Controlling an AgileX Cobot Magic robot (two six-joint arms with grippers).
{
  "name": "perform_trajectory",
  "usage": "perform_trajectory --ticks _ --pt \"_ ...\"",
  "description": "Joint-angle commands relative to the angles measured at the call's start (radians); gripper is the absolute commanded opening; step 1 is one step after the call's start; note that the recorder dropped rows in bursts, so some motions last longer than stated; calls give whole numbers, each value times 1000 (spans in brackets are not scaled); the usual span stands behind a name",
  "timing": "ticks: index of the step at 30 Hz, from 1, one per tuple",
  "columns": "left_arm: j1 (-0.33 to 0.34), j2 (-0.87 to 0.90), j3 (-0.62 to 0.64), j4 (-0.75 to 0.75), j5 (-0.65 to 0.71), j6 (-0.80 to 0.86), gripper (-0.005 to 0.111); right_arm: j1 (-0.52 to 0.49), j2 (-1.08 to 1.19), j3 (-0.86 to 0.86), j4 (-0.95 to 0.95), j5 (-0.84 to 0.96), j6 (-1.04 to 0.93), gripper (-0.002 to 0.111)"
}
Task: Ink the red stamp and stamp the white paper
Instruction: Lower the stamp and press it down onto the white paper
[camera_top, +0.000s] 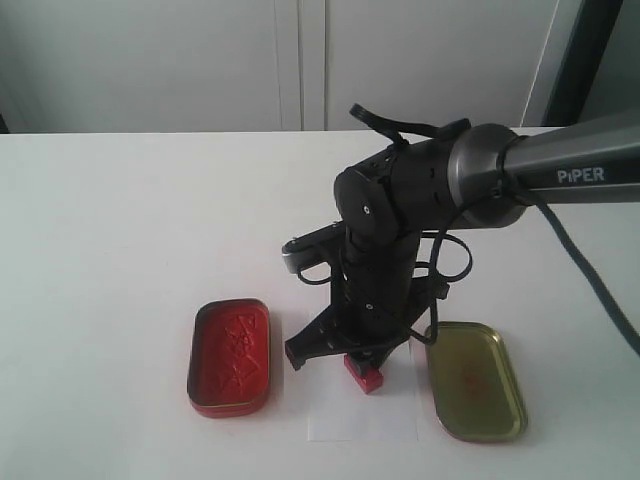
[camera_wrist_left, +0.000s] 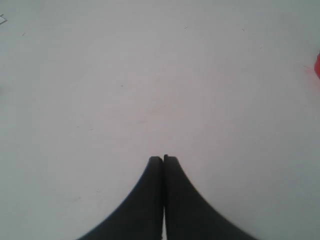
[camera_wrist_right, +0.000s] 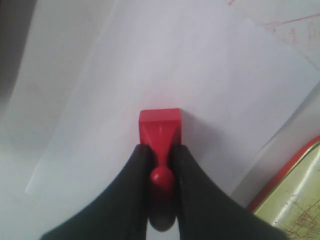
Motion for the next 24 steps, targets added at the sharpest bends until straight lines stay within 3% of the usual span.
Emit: perform_trajectory --ticks 1,24 --pt "-3 -4 10 -2 9 0 0 -6 114 37 -4 -55 1 0" --pt "-3 -4 10 -2 9 0 0 -6 116 37 -27 -72 2 0"
